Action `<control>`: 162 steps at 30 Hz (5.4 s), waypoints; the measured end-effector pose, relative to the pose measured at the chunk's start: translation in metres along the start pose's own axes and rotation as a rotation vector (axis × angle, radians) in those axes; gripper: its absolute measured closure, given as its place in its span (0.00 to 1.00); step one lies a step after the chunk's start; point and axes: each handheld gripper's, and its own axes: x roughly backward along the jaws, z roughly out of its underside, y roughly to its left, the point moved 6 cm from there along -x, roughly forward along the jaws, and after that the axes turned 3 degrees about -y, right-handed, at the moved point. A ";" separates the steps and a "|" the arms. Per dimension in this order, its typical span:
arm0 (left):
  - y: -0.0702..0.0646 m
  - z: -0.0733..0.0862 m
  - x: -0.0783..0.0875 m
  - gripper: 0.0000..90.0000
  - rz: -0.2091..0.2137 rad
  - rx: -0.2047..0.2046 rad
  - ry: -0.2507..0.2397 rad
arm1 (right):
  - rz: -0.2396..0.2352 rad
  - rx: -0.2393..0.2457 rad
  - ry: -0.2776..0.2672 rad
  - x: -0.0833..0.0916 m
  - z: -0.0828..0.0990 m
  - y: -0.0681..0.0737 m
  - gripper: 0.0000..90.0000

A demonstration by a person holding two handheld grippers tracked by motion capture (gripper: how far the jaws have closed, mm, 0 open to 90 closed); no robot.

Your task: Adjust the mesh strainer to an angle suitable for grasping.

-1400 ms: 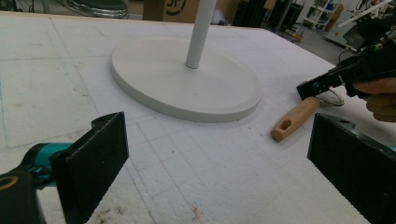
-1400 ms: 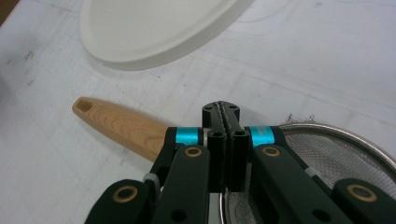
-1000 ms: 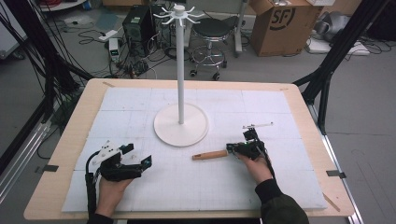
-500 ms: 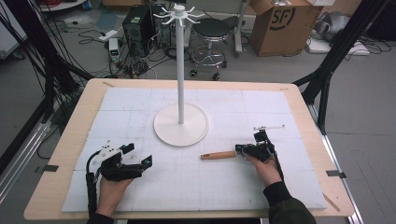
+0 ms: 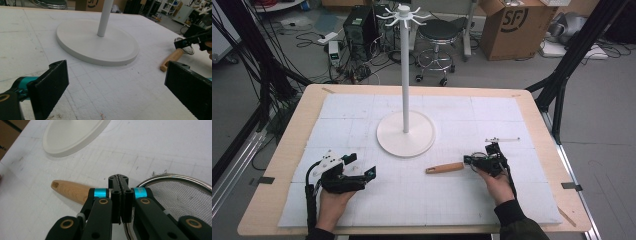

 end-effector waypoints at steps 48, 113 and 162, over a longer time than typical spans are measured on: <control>-0.003 0.000 0.001 0.07 0.014 0.001 -0.004 | -0.202 0.094 0.138 -0.060 0.037 0.093 0.99; 0.001 0.002 0.002 0.07 0.007 0.016 0.000 | -0.040 -0.064 0.035 -0.097 -0.033 0.033 1.00; -0.002 0.001 0.000 0.07 0.017 0.012 0.008 | -0.183 -0.009 -0.008 -0.017 -0.033 0.020 0.36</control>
